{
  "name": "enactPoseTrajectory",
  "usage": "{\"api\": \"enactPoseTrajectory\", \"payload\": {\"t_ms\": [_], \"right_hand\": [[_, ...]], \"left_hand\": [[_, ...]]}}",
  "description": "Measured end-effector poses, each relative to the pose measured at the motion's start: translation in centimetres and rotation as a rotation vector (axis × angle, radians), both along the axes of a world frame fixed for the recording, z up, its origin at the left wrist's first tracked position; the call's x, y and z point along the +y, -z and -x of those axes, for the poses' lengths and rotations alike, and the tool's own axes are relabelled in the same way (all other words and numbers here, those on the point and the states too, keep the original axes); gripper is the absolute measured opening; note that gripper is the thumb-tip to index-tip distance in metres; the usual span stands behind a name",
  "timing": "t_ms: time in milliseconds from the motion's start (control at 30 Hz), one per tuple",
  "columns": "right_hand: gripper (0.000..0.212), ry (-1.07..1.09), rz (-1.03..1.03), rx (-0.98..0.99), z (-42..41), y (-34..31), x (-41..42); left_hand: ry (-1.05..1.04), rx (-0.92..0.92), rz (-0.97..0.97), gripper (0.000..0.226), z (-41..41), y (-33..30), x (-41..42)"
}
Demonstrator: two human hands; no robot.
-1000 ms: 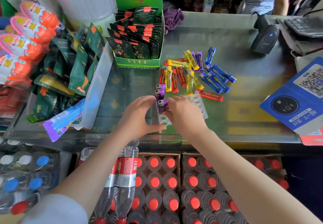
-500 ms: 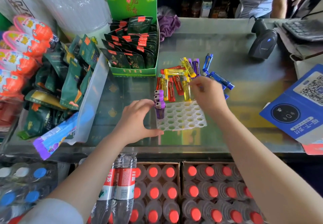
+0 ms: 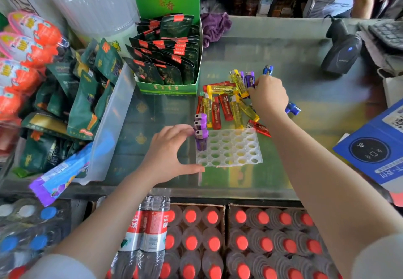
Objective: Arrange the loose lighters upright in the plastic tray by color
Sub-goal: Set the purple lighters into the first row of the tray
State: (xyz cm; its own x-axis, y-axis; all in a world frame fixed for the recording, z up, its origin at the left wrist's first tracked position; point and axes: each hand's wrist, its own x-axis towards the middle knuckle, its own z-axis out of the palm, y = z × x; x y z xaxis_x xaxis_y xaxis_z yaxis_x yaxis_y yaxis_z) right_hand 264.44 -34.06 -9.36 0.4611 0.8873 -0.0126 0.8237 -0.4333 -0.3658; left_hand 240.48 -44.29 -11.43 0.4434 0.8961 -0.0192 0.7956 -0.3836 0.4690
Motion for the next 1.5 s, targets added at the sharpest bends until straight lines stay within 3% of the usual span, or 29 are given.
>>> {"api": "enactPoseTrajectory", "payload": {"t_ms": [100, 200, 333, 500, 567, 633, 800, 933, 1200, 1500], "right_hand": [[0.013, -0.055, -0.007, -0.109, 0.0, 0.1, -0.1], [0.013, -0.051, 0.001, -0.073, 0.2, 0.1, -0.1], [0.015, -0.019, -0.059, 0.127, 0.1, -0.4, -0.6], [0.01, -0.126, -0.313, 0.564, 1.5, -2.6, -4.9], [0.011, -0.196, -0.335, 0.74, 2.7, -2.8, -7.8], [0.013, -0.257, -0.33, 0.797, 3.6, -2.3, -10.7], [0.016, -0.339, -0.256, 0.781, 5.5, -0.4, -14.8], [0.007, -0.416, -0.227, 0.676, 7.1, 0.3, -15.3], [0.014, -0.496, -0.264, 0.447, 8.4, 0.8, -15.4], [0.017, -0.475, -0.237, 0.259, 8.4, 1.5, -15.4]], "left_hand": [[-0.002, -0.006, -0.006, 0.089, 0.0, 0.0, -0.1], [0.0, -0.007, -0.006, 0.088, 0.0, 0.0, -0.1], [-0.002, -0.021, -0.016, 0.088, 0.0, 0.1, -0.1], [-0.002, -0.025, -0.027, 0.09, 0.0, 0.2, -0.1], [-0.003, -0.029, -0.032, 0.091, 0.0, 0.1, -0.1], [-0.004, -0.032, -0.041, 0.091, 0.0, 0.1, -0.2], [-0.004, -0.014, -0.058, 0.089, -0.1, 0.0, -0.2], [-0.009, 0.009, -0.069, 0.091, -0.1, 0.1, -0.3], [-0.016, -0.009, -0.048, 0.087, 0.0, 0.2, -0.4], [-0.015, -0.033, -0.026, 0.084, -0.1, 0.1, -0.4]]}}
